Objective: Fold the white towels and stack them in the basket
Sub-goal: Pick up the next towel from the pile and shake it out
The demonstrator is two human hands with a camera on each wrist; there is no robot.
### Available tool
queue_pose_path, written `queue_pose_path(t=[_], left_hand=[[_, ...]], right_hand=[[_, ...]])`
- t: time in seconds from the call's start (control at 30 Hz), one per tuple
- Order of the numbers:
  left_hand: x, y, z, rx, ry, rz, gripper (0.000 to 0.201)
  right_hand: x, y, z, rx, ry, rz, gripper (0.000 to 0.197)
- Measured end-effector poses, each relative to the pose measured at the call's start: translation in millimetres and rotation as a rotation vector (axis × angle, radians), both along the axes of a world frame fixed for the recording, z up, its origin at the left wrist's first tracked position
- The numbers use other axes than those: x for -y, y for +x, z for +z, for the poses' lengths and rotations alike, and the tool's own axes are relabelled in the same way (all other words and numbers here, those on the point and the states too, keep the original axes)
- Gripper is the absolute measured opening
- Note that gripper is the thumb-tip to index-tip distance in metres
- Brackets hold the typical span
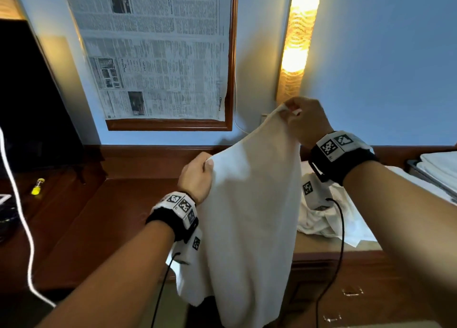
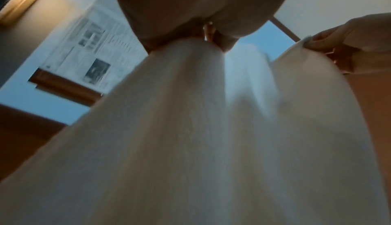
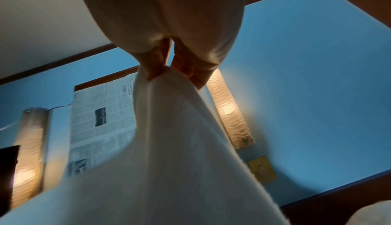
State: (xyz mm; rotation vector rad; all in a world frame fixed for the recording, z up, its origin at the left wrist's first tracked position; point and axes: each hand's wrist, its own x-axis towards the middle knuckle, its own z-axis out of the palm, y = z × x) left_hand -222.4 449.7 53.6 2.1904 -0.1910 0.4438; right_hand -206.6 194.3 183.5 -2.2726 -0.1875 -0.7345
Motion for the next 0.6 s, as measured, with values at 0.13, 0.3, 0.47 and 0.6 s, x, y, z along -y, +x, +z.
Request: queue_pose_path(t=[0.13, 0.3, 0.47, 0.6], left_hand=[[-8.6, 5.2, 29.4, 0.031, 0.192, -0.115, 0.021], [-33.5, -10.3, 50.4, 0.172, 0.169, -0.260, 0.014], [-102.1, -21.9, 17.8, 0.013, -0.149, -0.300, 0.025], [-156.6, -40.9, -29.7, -0.120, -0.291, -0.320, 0.052]], right_hand=[[-55.1, -19.4, -36.6, -0.125, -0.230, 0.329, 0.010], [-116.9, -35.0, -75.5, -0.193, -0.346, 0.438, 0.004], [-157.0, -36.6, -61.4, -0.009, -0.329, 0.374, 0.014], [-173.8, -30.3, -49.0, 0.092, -0.164, 0.235, 0.009]])
